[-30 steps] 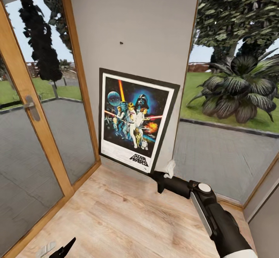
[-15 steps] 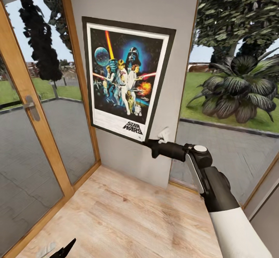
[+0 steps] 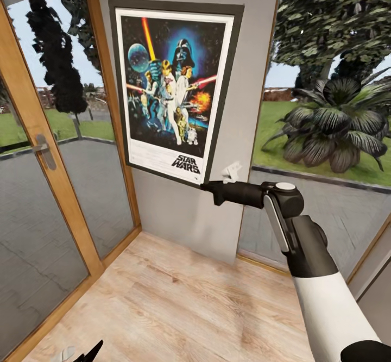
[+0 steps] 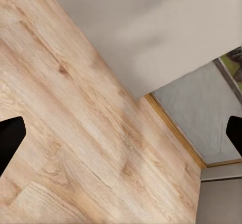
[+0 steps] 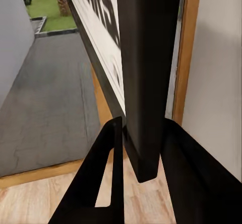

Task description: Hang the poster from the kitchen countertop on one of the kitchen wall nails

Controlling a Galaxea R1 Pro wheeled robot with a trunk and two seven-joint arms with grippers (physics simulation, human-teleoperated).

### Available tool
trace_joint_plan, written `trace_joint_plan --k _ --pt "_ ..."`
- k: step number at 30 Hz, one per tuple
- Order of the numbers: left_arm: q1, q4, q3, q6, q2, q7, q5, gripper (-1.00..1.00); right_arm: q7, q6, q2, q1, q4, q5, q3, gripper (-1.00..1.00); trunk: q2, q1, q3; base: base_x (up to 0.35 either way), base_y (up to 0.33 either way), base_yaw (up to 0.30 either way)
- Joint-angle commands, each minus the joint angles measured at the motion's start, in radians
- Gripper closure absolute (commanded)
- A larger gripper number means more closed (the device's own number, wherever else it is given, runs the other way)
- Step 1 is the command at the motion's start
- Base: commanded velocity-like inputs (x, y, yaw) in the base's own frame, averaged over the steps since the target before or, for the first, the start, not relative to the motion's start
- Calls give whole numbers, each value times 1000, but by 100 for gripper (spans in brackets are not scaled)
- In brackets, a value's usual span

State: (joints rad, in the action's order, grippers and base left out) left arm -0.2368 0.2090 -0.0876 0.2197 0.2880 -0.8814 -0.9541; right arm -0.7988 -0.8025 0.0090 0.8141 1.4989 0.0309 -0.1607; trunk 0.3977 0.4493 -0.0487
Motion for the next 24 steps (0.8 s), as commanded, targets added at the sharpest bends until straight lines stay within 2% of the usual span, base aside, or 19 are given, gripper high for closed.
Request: trace_joint_plan --k 1,4,6,12,21,24 --pt "-1 -1 -9 6 1 -1 -7 -100 -2 -10 1 5 0 5 1 100 2 1 -2 0 0 0" --pt "-1 -1 -12 6 1 -1 -6 -100 25 -12 4 31 -4 -12 0 100 2 1 -2 0 0 0" --pt "-1 -1 -11 6 2 -2 -7 -100 71 -17 5 73 -8 -23 0 100 2 1 -2 0 0 0" --pt "-1 -1 -11 6 3 -3 -8 -100 92 -56 7 100 -9 -29 -2 100 2 1 -2 23 0 0" --pt "-1 0 -11 6 4 -5 -8 -100 96 -88 8 107 -10 -26 -3 100 2 1 -2 291 0 0" --pt "-1 0 -11 6 5 -5 -8 -100 97 -120 14 118 -10 -25 -3 100 2 1 -2 333 2 0"
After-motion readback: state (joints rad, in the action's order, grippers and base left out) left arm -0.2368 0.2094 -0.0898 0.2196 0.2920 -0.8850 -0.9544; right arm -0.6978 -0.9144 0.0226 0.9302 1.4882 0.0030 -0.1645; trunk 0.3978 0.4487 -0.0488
